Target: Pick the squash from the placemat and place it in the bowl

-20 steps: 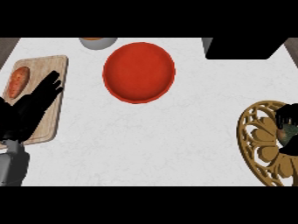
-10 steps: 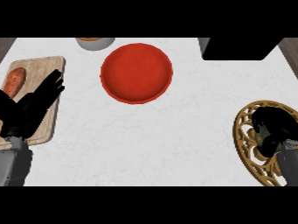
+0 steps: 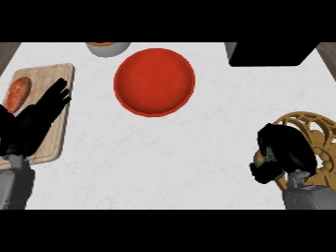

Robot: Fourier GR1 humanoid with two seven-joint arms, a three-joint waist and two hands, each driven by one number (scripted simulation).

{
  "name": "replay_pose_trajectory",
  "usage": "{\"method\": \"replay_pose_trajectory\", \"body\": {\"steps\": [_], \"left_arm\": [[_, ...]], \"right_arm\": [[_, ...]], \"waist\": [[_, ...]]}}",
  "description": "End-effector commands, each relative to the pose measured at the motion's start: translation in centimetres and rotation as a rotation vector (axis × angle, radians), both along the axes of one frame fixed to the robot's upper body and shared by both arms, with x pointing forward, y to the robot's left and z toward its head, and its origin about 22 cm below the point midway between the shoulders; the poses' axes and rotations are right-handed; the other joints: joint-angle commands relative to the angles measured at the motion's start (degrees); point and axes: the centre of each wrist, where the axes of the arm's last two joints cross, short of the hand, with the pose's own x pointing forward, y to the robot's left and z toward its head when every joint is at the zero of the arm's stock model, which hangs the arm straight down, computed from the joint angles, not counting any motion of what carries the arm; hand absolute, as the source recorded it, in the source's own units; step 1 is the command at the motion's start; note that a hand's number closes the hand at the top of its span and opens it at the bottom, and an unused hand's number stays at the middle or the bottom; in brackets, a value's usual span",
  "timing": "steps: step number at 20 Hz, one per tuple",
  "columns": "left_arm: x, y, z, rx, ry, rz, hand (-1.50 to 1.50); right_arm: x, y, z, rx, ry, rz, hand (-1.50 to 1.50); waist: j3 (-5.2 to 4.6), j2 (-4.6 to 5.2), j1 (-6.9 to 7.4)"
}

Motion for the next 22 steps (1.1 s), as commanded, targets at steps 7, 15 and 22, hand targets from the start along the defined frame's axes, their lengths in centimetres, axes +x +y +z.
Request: {"method": "replay_pose_trajectory", "body": {"steps": [7,15,22], "left_arm": [[-0.2,0.4,-0.1,-0.004,-0.003,-0.004,0.00],[0.5,0.0,0.2,-0.020,0.011,-0.008,0.00],[0.0,-0.9,0.5,-0.001,-0.014,-0.024,0.00]], "right_arm": [[-6.7,5.7,12.3,-0.025,-0.160,0.037,1.50],[-5.8,9.2,19.6,-0.059,-0.233,0.088,1.50],[-2.3,13.3,22.0,0.164,-0.268,0.092,1.50]], "waist": [[0.27,0.12,0.21],[0.31,0.32,0.91],[0.29,0.33,1.49]]}}
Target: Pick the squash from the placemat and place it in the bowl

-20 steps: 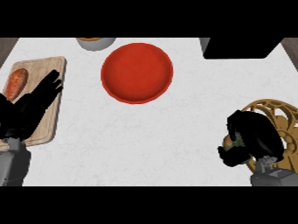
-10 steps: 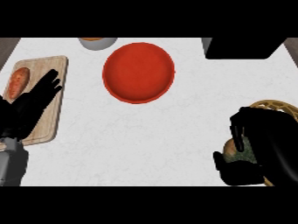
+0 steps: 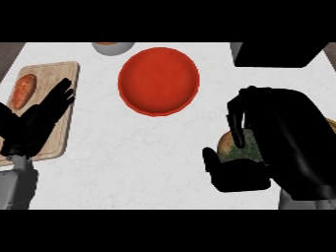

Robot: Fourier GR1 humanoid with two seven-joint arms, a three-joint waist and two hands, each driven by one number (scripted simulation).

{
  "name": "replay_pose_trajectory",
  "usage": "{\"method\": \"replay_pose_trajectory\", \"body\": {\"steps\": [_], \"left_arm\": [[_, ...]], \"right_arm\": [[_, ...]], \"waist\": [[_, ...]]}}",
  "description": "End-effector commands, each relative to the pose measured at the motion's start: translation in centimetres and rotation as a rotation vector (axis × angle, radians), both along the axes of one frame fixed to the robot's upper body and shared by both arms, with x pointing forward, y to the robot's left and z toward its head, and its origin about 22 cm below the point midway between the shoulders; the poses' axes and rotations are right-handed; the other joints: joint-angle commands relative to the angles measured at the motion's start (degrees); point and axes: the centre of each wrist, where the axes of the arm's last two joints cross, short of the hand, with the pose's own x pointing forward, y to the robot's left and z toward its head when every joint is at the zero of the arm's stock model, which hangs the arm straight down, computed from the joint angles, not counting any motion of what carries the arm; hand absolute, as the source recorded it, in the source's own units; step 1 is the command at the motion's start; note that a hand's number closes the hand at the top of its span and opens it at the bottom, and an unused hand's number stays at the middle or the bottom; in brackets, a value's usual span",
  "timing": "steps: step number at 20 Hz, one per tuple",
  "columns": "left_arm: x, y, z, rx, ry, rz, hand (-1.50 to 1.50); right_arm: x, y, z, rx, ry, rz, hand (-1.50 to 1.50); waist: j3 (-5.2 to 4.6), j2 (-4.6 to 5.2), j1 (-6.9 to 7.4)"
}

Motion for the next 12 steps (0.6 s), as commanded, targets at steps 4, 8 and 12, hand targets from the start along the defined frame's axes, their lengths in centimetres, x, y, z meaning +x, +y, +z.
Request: {"method": "replay_pose_trajectory", "body": {"steps": [4,8,12], "left_arm": [[0.7,-0.2,-1.1,0.004,0.013,0.007,0.00],[0.8,-0.6,0.8,-0.010,0.002,-0.006,0.00],[1.5,1.8,1.0,0.001,0.013,0.008,0.00]], "right_arm": [[2.8,4.8,3.8,0.071,0.026,-0.048,1.50],[4.9,7.8,2.5,0.079,-0.032,-0.063,1.50],[8.8,8.0,3.6,0.111,-0.061,-0.043,1.50]], "waist": [[-0.02,0.11,0.00],[0.03,0.11,0.52],[0.03,0.33,0.40]]}}
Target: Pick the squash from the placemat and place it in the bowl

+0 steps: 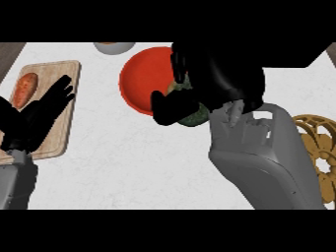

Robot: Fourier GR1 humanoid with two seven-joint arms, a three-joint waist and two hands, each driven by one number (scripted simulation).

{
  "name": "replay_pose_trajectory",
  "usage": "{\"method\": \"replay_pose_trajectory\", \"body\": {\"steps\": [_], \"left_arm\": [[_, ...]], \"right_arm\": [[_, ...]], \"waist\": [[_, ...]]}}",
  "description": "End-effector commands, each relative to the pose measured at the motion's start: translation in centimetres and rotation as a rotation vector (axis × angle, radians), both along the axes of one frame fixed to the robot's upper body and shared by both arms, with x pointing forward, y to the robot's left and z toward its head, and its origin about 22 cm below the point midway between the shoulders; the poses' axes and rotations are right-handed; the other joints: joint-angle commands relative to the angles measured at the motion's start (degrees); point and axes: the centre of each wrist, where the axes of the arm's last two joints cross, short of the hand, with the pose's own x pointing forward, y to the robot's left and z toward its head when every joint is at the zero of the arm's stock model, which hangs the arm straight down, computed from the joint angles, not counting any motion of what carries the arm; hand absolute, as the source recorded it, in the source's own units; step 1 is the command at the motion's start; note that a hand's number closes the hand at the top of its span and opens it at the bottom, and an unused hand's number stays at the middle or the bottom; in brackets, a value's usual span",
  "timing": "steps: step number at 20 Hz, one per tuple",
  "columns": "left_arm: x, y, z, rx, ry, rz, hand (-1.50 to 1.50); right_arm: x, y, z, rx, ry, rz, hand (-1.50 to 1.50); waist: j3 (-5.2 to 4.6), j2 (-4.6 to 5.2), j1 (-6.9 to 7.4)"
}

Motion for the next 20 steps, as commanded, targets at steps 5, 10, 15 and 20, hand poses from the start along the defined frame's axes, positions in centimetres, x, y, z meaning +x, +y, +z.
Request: {"method": "replay_pose_trajectory", "body": {"steps": [5,10,15,20], "left_arm": [[-1.0,0.5,-0.3,0.001,-0.001,-0.016,0.00],[-0.1,-1.1,-0.5,-0.001,0.009,-0.036,0.00],[-0.1,-1.4,-0.6,0.016,-0.019,-0.043,0.00],[1.2,0.1,1.4,0.012,-0.025,-0.038,0.00]], "right_arm": [[6.3,3.3,-0.8,0.047,-0.030,-0.099,1.50],[10.2,3.8,-2.8,0.057,0.006,-0.178,1.50],[13.6,2.1,-5.6,0.103,0.019,-0.177,1.50],[15.1,1.3,-7.8,0.191,0.079,-0.133,1.50]], "waist": [[0.00,0.20,0.58],[-0.01,0.44,0.98],[-0.01,0.93,1.69],[0.00,1.45,2.67]]}}
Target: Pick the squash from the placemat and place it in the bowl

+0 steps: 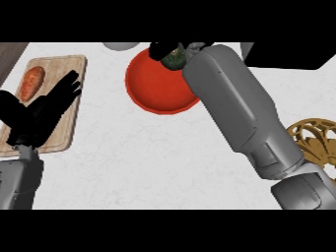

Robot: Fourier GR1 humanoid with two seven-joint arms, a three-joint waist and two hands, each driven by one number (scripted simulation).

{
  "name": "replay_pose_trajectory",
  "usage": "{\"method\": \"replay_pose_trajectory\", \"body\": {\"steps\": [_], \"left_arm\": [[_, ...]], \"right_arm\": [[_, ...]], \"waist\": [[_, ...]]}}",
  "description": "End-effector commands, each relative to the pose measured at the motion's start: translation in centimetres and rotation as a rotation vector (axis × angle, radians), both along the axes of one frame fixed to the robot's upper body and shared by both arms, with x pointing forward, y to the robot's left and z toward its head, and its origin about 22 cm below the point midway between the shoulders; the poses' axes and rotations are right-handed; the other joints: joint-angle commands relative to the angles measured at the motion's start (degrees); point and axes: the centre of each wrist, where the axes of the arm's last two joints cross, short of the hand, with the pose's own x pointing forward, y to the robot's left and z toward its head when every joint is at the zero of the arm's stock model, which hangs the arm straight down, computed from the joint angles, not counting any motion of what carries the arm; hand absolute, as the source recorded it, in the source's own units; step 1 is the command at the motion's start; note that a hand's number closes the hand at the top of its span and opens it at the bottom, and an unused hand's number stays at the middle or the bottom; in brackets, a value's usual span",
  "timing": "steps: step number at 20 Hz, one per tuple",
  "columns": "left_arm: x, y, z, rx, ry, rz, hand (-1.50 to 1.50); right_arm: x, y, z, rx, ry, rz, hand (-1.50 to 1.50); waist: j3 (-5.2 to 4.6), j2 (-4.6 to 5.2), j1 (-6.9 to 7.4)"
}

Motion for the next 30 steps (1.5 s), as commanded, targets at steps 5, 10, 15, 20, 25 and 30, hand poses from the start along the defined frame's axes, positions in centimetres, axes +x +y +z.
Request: {"method": "replay_pose_trajectory", "body": {"steps": [5,10,15,20,25,30], "left_arm": [[0.6,-1.4,0.1,0.006,-0.026,-0.066,0.00],[0.7,-1.6,0.4,0.000,-0.026,-0.089,0.00],[1.0,-2.1,1.1,-0.003,-0.040,-0.073,0.00],[1.1,-2.6,1.3,0.006,-0.044,-0.097,0.00],[0.9,-2.4,0.4,-0.001,-0.020,-0.069,0.00],[0.1,-1.5,-1.2,-0.006,-0.009,-0.030,0.00]], "right_arm": [[1.9,-0.9,-3.3,0.035,0.076,0.027,1.50],[2.1,-3.8,-7.1,0.346,0.148,-0.097,-1.50],[2.4,-3.9,-6.4,0.445,0.049,-0.046,-1.50],[2.3,-4.0,-7.4,0.457,-0.059,-0.067,-1.50],[3.2,-5.9,-5.8,0.455,-0.180,-0.128,-1.50],[3.7,-8.1,-5.6,0.464,-0.282,-0.215,-1.50]], "waist": [[-0.03,1.27,2.56],[0.10,2.13,4.52],[0.14,2.09,4.47],[0.09,1.85,5.58],[0.06,1.61,3.52],[0.04,0.58,1.33]]}}
